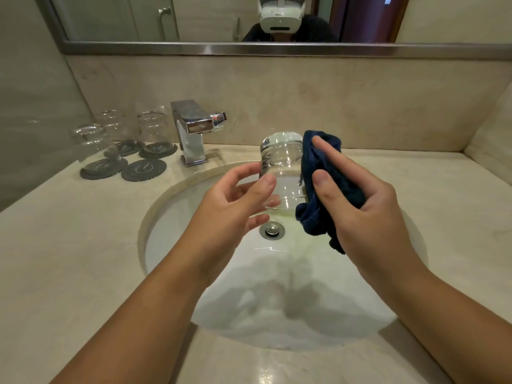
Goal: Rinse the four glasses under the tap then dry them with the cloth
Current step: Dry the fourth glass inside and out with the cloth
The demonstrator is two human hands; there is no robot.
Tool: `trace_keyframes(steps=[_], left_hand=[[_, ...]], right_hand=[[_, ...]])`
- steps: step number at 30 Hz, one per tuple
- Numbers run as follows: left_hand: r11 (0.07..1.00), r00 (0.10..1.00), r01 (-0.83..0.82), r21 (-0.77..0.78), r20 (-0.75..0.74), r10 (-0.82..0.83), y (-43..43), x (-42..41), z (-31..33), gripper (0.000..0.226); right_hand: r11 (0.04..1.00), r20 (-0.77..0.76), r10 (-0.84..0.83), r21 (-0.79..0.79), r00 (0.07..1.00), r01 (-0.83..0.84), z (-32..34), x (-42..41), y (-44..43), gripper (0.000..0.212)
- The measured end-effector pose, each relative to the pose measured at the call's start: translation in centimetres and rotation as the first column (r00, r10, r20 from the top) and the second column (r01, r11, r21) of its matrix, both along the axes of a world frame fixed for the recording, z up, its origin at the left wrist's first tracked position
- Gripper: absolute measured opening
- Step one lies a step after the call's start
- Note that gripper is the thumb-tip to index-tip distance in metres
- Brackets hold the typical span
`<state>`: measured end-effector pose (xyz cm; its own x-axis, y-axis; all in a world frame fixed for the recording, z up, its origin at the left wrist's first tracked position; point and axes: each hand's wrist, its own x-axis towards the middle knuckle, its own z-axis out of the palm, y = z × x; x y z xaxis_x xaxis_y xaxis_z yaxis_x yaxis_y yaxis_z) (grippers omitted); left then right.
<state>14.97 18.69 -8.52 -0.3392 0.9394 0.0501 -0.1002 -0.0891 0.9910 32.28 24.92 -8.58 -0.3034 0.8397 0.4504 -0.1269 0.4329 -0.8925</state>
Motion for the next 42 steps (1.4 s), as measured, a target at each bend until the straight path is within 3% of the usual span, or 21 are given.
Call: trace_keyframes(steps=[5,9,11,15,19,24,28,31,34,38,42], left_hand=[[1.000,1.000,-0.003,0.012,0.008,0.003,0.1,0.0,0.1,0.060],[0.995,0.987,0.099,0.033,0.126,-0.102,-0.1,-0.4,0.3,0.069],[0.992,0.988,0.127,0.026,0.085,-0.128,-0.2,-0.3,0.4,0.070],[0.999,0.998,0.028,0.020,-0.051,-0.026,0.0,-0.1,0.2,0.065],[1.000,0.998,0.005,0.022,-0.058,-0.004,0.0,-0.4,0.0,0.042],[1.000,0.997,0.009,0.014,-0.079,-0.008,0.0,0.1,0.0,0.054],[1.000,0.999,0.025,0.010,-0.022,-0.025,-0.2,-0.2,0.3,0.058],[0.995,0.993,0.096,0.005,0.072,-0.096,-0.3,-0.2,0.5,0.066],[0.992,0.992,0.122,-0.025,0.007,-0.122,-0.2,-0.1,0.4,0.071],[1.000,0.999,0.006,0.005,-0.051,-0.006,0.1,0.0,0.1,0.055],[1.000,1.000,0.018,0.020,0.021,-0.019,-0.1,0.0,0.4,0.027]], right_hand=[[1.000,0.009,0.018,0.013,1.000,-0.018,0.3,-0.1,-0.2,0.039],[0.978,-0.117,0.111,-0.163,0.987,-0.130,0.4,-0.1,0.5,0.037],[0.959,-0.165,0.132,-0.228,0.977,-0.168,0.4,-0.1,0.7,0.037],[0.970,-0.156,0.072,-0.217,0.985,-0.106,0.2,-0.2,0.7,0.037],[0.991,-0.083,-0.009,-0.132,0.997,-0.002,0.1,-0.1,0.3,0.033],[1.000,0.024,0.019,-0.010,1.000,-0.019,0.2,-0.1,-0.5,0.041],[0.997,-0.027,0.061,-0.050,0.998,-0.062,0.3,-0.1,-0.1,0.039],[0.977,-0.098,0.106,-0.173,0.990,-0.121,0.4,-0.2,0.2,0.042],[0.977,-0.089,0.068,-0.195,0.994,-0.084,0.2,-0.2,0.2,0.039],[0.992,-0.055,-0.011,-0.127,0.998,0.004,0.2,-0.1,0.0,0.031],[0.999,0.009,-0.022,-0.031,1.000,0.022,0.2,0.0,-0.3,0.037]])
